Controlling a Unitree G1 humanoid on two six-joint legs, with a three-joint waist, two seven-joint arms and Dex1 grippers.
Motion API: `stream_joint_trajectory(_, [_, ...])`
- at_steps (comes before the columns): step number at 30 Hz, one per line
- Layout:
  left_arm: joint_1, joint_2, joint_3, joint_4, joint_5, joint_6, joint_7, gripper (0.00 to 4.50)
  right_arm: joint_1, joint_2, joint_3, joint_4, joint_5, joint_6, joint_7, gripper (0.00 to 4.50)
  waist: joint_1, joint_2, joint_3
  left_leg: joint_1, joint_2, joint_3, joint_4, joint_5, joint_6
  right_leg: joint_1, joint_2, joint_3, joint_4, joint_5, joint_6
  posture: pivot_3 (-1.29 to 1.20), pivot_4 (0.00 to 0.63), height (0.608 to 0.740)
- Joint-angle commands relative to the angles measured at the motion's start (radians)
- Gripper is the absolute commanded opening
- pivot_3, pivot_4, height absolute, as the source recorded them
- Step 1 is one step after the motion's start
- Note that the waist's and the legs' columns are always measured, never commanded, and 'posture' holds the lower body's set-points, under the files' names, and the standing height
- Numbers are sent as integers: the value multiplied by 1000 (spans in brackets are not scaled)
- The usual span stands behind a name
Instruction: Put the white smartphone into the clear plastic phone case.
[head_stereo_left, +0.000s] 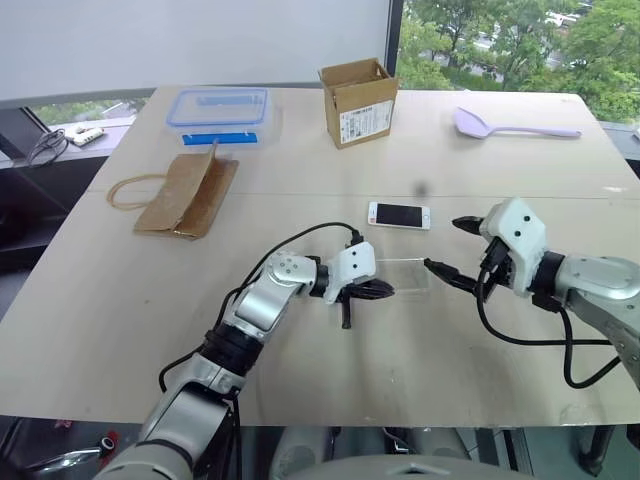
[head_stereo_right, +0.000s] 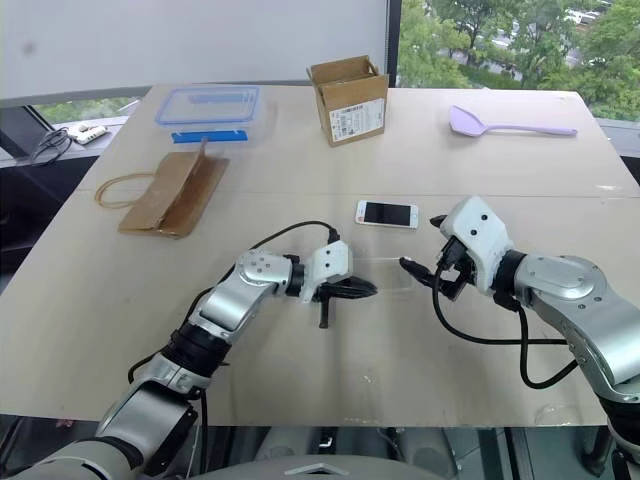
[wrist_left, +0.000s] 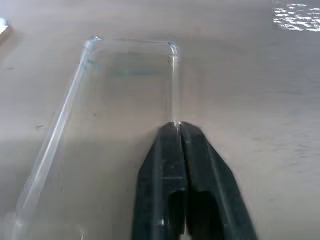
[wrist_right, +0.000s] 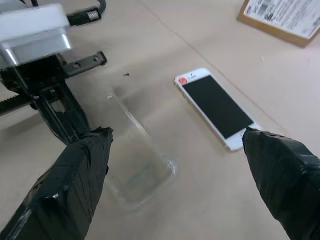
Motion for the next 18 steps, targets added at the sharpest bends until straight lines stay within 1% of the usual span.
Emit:
stream_joint_trajectory(1, [21,25,-8,-33,-3,0,-19,32,-19,3,-41,-30,12,16,-5,4500,-3,0,0,0,0,0,0,0,0,0,0,0,0,0,0,0,150,740])
stream_joint_trajectory(4, [38,42,-4,-62,-13,8,-27,32,-37,10,-37,-30,15,39,-19,4500,-8,0,0,0,0,0,0,0,0,0,0,0,0,0,0,0,150,740])
stream_joint_trajectory(7, [48,52,-6,-86,-19,17,-26,32,-65,20,-19,-18,47,36,27,4500,-10,0,0,0,0,0,-1,0,0,-1,0,0,0,0,0,0,150,740])
stream_joint_trajectory(9, [46,54,-4,-88,-29,27,-29,32,-91,17,5,-3,35,33,45,4500,-11,0,0,0,0,0,-1,0,0,-1,0,0,0,0,0,0,150,740])
stream_joint_trajectory(12, [38,52,10,-96,-56,49,-37,865,-180,14,68,73,-2,40,71,4500,-20,0,0,0,0,0,-1,0,0,0,0,0,0,0,0,0,150,740])
stream_joint_trajectory(15, [35,50,36,-120,-79,64,-21,2012,-254,21,110,142,-23,43,100,4500,-22,0,0,0,0,0,-1,0,0,0,0,0,0,0,0,0,150,740])
stream_joint_trajectory(17, [41,51,68,-151,-109,78,-8,2950,-305,20,155,201,-58,26,129,4500,-23,0,0,0,0,0,-1,0,0,-1,0,0,0,0,0,0,150,740])
stream_joint_trajectory(18, [46,53,84,-171,-123,92,-1,3271,-331,17,181,233,-82,9,149,4500,-23,0,0,0,0,0,-1,0,0,-1,0,0,0,0,0,0,150,740])
